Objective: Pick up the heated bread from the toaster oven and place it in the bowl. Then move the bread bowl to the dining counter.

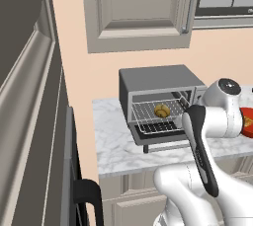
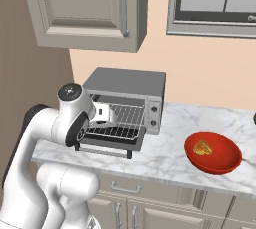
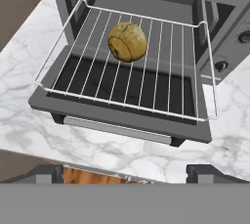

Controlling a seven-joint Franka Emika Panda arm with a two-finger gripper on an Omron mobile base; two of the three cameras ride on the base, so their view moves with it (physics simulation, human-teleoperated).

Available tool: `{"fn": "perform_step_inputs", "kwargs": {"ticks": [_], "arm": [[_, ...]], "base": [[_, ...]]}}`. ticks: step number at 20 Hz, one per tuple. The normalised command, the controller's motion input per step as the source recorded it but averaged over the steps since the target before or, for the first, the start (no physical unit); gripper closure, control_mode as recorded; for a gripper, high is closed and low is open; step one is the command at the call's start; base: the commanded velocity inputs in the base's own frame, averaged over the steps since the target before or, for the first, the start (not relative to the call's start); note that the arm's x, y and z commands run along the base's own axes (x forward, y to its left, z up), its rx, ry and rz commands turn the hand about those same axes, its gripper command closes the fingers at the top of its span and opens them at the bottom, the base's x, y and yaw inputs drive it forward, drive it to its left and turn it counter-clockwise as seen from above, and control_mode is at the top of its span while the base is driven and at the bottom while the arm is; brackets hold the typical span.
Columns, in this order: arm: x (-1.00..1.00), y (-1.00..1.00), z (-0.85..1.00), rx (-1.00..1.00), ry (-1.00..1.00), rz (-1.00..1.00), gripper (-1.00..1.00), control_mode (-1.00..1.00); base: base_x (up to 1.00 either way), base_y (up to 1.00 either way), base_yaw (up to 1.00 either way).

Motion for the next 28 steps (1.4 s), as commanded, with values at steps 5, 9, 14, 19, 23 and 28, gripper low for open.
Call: {"fn": "perform_step_inputs", "kwargs": {"ticks": [5, 9, 14, 19, 23, 28], "arm": [[0.01, 0.09, 0.0, 0.08, -0.16, 0.0, -1.0, -1.0], [0.09, 0.08, 0.0, 0.04, -0.21, -0.02, -1.0, -1.0], [0.16, 0.02, 0.0, 0.02, -0.07, -0.03, -1.0, -1.0], [0.17, 0.02, 0.0, 0.0, -0.01, 0.0, -1.0, -1.0], [0.42, 0.1, 0.0, 0.0, 0.0, -0.03, -1.0, -1.0], [0.47, 0.06, 0.0, 0.0, 0.0, -0.02, -1.0, -1.0]], "base": [[0.0, 0.0, 0.0], [0.0, 0.0, 0.0], [0.0, 0.0, 0.0], [0.0, 0.0, 0.0], [0.0, 0.0, 0.0], [0.0, 0.0, 0.0]]}}
